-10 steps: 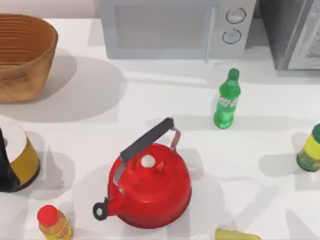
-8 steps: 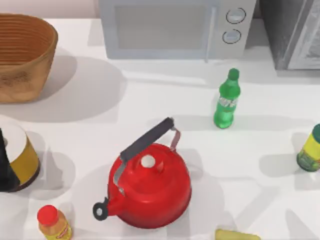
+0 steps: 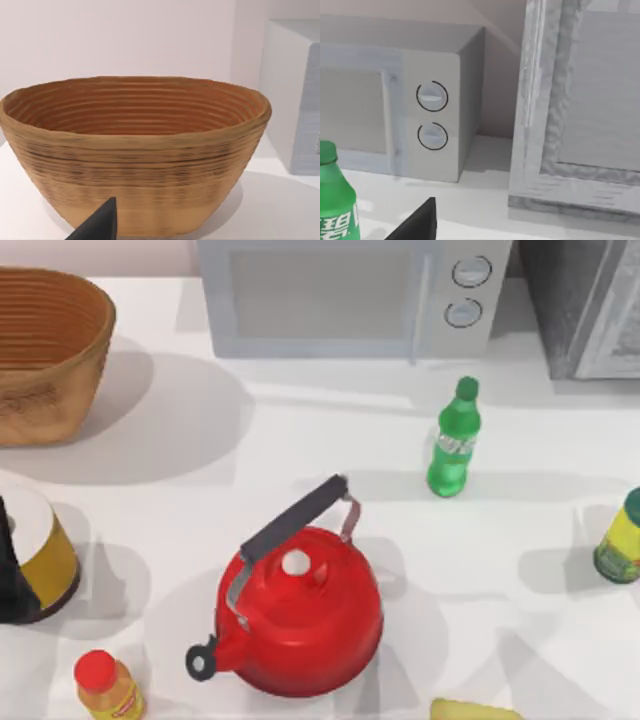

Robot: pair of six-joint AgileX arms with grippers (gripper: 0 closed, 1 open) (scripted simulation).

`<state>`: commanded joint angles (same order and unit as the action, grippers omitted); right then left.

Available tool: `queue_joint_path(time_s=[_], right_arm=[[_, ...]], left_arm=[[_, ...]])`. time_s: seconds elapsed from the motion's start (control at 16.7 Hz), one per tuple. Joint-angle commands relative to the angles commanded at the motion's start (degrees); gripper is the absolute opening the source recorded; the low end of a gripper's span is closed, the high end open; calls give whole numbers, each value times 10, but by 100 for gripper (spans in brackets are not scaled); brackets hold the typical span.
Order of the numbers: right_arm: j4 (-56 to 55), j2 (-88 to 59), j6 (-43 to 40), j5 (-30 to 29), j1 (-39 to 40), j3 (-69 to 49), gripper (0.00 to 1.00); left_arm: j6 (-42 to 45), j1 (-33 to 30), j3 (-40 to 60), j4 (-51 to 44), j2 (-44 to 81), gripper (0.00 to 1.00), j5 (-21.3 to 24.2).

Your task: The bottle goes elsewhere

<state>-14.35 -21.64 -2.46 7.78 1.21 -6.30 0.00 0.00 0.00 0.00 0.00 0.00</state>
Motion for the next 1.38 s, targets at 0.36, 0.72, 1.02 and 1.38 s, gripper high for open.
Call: queue_joint_path(time_s=[0.36,0.72,1.02,1.38], right_arm=[[-178,-337,-37,116,33,-77,100],[-340,-647,-72,217,60,-150,100],[-413,-778,-87,260,66,-175,100],[-417,-787,-88,262,63,-173,100]], left_arm=[[0,0,0,0,0,100,0],[0,0,0,0,0,100,0],[0,0,0,0,0,100,0],[0,0,0,0,0,100,0]])
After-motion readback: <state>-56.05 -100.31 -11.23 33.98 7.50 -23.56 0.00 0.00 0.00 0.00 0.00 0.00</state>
